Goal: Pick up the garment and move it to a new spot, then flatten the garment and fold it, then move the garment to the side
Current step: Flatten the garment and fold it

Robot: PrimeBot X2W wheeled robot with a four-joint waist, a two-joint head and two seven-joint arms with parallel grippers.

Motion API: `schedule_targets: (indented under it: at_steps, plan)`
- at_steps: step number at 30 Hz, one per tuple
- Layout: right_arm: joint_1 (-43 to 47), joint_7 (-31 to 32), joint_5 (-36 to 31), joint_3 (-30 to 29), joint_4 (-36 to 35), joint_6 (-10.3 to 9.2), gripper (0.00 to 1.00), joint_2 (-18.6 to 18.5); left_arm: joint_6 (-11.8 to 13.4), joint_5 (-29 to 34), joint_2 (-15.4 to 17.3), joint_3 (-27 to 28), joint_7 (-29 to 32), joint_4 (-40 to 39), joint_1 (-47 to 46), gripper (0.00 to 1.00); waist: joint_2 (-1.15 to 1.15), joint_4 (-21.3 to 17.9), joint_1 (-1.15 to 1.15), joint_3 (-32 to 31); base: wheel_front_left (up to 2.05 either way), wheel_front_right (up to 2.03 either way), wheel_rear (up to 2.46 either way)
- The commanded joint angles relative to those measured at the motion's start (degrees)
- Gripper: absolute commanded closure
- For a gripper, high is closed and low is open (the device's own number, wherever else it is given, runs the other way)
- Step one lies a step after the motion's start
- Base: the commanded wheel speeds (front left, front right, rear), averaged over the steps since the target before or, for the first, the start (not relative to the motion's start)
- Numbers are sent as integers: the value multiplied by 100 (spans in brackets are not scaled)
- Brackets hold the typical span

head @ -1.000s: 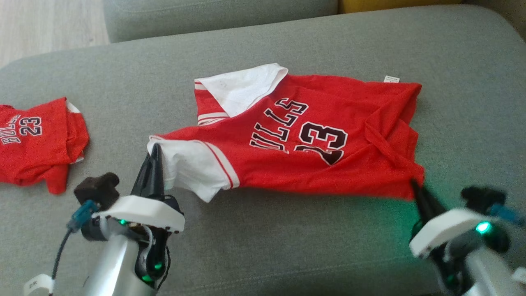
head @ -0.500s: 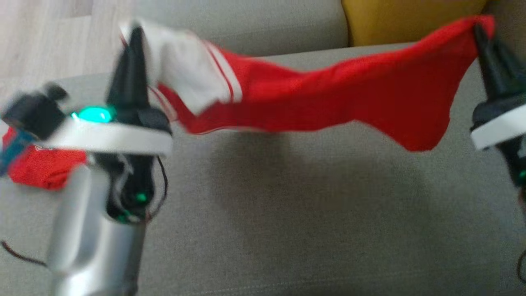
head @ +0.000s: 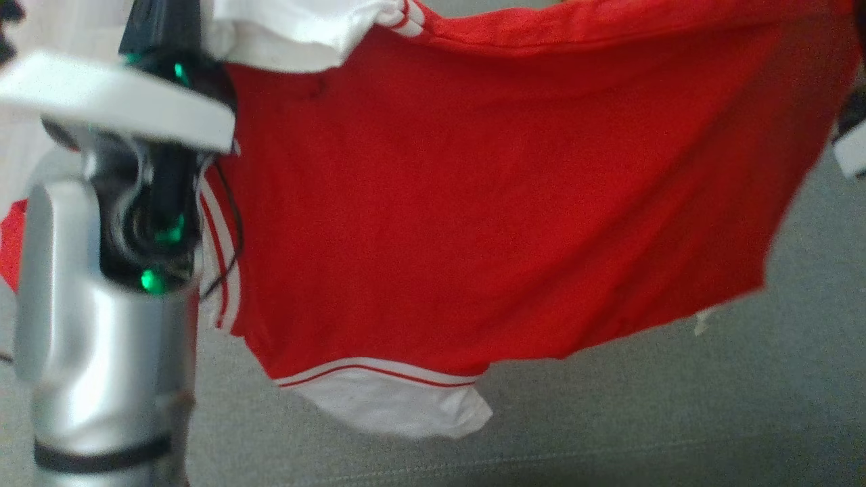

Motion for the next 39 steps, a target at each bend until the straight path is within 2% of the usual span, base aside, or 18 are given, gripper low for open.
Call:
schedule_targets:
  at_steps: [1,2,5,9,14,18,22,27,33,39]
  plan:
    - [-588,209,71,145,-11,43,100,78,13,23,290,227,180,234,-707,100,0,-48,0,299,0,0,0]
    - [-588,209,71,145,-11,43,100,78,13,23,290,227,180,234,-707,100,0,-48,0,299,0,0,0]
    - [-1334,344,127,410,430,43,100,141,-19,115,456,237,316,917,-1492,100,0,-112,0,885,0,0,0]
    - [-2839,127,163,603,1354,43,100,324,-175,290,570,186,260,1870,-2832,100,0,-141,0,1867,0,0,0]
    - [-4651,-1028,-235,520,2808,43,100,532,-402,618,632,236,-548,3000,-4412,100,0,-47,0,2651,0,0,0]
    - [-5201,-1970,-434,575,3832,43,100,644,-639,658,514,266,-1211,3776,-4992,100,0,101,0,2815,0,0,0]
    - [-5075,-2491,-238,805,4591,43,100,728,-902,670,400,142,-1521,4355,-4998,100,0,237,0,2937,0,0,0]
    - [-4400,-2677,250,1159,5319,43,100,847,-1170,854,387,-245,-1774,4815,-4365,100,0,337,0,2939,0,0,0]
    - [-3429,-2243,836,1843,5814,43,100,905,-1323,991,499,-742,-1931,5197,-3096,100,0,410,0,2661,0,0,0]
    - [-2664,-1665,1250,2456,6053,43,100,675,-1366,1017,729,-1164,-1929,5357,-1855,100,0,468,0,2210,0,0,0]
